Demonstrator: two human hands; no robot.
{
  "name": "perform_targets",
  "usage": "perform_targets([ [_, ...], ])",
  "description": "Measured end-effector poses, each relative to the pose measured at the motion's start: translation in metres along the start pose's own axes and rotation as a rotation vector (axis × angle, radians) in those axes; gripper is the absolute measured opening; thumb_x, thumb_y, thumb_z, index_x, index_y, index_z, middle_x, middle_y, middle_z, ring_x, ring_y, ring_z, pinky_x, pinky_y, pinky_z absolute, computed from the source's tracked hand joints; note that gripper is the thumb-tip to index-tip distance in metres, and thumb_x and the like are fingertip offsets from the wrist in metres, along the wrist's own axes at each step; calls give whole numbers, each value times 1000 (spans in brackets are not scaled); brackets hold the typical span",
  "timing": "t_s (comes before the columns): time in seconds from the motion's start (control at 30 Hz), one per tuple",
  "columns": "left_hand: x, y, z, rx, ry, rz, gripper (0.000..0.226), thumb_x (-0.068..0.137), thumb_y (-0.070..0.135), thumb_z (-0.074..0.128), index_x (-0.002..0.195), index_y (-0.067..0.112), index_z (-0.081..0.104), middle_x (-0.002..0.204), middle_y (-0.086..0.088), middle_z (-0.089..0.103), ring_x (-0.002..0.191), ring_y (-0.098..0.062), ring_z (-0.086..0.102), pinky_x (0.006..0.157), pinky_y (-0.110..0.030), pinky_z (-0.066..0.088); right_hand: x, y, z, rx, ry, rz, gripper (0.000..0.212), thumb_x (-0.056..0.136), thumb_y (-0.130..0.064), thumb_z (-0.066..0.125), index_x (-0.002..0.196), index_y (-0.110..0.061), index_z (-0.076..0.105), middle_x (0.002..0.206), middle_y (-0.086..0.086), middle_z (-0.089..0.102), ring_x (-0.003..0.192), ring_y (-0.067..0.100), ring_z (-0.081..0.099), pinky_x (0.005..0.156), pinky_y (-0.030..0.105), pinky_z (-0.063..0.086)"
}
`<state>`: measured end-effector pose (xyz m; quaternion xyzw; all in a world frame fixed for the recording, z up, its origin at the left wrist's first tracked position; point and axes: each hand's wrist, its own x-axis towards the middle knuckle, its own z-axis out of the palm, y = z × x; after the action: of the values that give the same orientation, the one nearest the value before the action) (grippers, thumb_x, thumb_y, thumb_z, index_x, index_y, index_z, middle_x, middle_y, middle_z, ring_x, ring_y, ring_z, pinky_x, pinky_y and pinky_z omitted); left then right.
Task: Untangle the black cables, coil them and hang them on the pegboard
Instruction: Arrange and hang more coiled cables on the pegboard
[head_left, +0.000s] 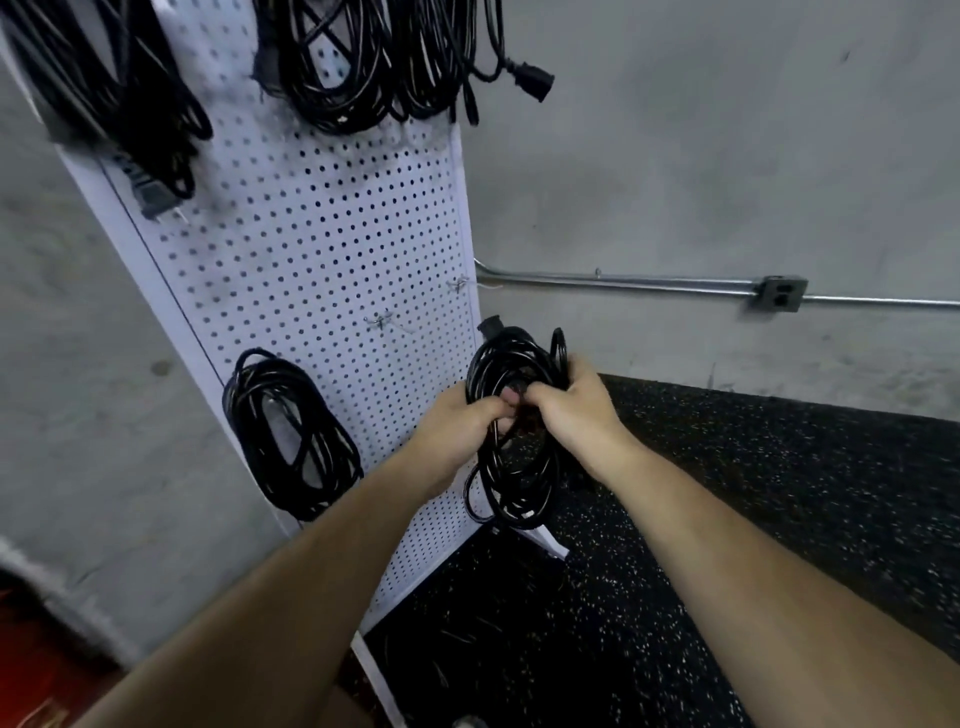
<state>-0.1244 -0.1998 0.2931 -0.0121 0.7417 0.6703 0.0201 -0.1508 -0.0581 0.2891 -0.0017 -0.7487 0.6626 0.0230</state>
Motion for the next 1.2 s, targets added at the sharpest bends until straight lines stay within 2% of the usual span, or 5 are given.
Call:
perform_targets([
  [0.17,-2,0,-14,-51,42,30,16,98,2,55,89,6,67,84,-15,69,83,-32,67,88,-57,59,0,-5,17,86,-133,3,23,90,-15,72,103,-30,59,100,-3,72,91,12,70,84,28,57],
  [0.43,-18,4,-53,272,452,331,58,100,18,62,144,36,28,98,7,69,78,-8,71,72,-28,59,14,-31,58,-30,-229,-141,15,96,-23,65,108,-26,57,83,-1,68,78,14,66,72,28,50],
  [0.67,1,19,-74,461,573,492,59,101,17,58,153,32,33,148,9,50,136,-7,48,117,-35,40,52,-65,83,-47,-297,-204,25,96,-19,65,117,-26,54,85,-7,64,71,8,61,63,24,50],
  [1.03,59,2,-84,746,667,278,65,103,18,47,159,27,15,138,-1,37,112,-16,53,98,-43,53,113,-50,111,-349,-437,-246,35,99,-32,62,129,-17,53,114,4,69,104,21,70,95,43,57],
  [1.2,77,-19,-91,769,735,222,68,100,6,50,159,21,19,145,-5,36,110,-24,56,87,-36,52,121,-29,128,-380,-417,-297,38,101,-21,59,137,-13,49,120,1,63,110,16,60,77,15,44],
])
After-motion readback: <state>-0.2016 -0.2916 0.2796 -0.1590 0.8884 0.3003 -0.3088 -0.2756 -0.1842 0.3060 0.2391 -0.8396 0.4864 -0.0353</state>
